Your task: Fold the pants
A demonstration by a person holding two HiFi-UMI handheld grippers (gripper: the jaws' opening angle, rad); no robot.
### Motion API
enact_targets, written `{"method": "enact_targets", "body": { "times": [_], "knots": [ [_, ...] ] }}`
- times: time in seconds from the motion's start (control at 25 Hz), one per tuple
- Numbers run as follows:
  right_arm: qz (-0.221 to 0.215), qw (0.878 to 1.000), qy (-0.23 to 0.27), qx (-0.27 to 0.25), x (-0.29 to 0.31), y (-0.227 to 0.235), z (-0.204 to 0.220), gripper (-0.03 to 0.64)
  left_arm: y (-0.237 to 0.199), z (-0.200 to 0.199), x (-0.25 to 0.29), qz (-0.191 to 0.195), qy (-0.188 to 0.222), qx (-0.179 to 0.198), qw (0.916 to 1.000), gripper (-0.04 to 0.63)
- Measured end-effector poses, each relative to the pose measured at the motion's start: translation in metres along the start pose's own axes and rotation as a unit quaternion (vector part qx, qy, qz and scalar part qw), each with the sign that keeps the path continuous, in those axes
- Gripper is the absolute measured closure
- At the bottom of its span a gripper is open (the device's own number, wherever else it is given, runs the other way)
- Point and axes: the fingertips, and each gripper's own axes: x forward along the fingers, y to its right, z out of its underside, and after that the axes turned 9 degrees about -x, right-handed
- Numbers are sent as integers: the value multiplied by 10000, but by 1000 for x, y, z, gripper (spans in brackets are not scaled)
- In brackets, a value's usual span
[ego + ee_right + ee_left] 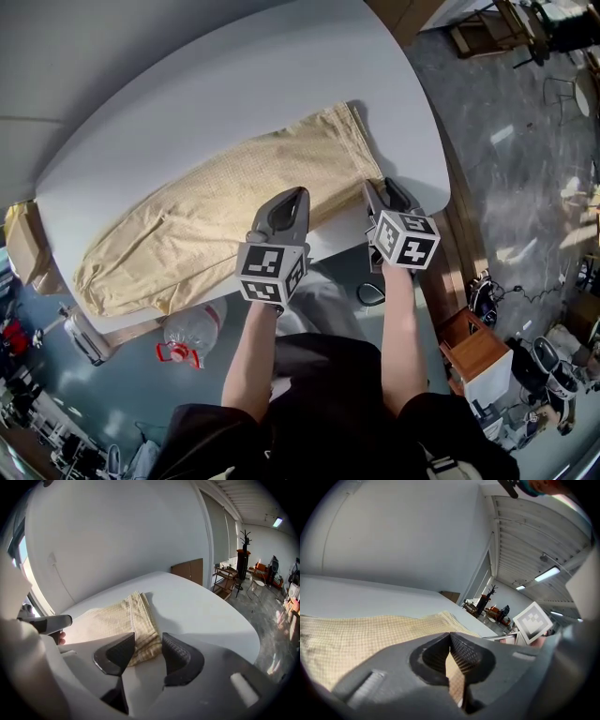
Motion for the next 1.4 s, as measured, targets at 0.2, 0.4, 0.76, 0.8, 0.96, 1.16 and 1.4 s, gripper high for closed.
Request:
{"method": "enact_targets", "body": {
  "times": [0.2,0.4,0.76,0.8,0.96,1.16,1.4],
  "knots": [
    [-145,9993,-223,-247,6,-8,0,480,-6,-1,-9,-99,63,-46,9999,590],
    [-340,9989,-260,-174,7,-14,-1,535,-14,-6,-19,-211,169,-95,9996,590],
    [-478,9986,241,30,-9,-20,-18,537,-17,-16,-42,-272,386,-229,9986,591],
    [-476,9984,289,53,-12,-21,-20,537,-17,-17,-47,-281,406,-228,9985,591],
    [-508,9976,454,98,-19,-25,-31,537,-22,-21,-67,-398,525,-229,9976,590],
    [-619,9959,662,-40,-27,-48,-50,537,-37,-28,-94,-506,768,-446,9948,591],
    [-720,9930,893,-269,-38,-85,-69,537,-57,-40,-130,-601,1054,-567,9910,591]
  ]
}}
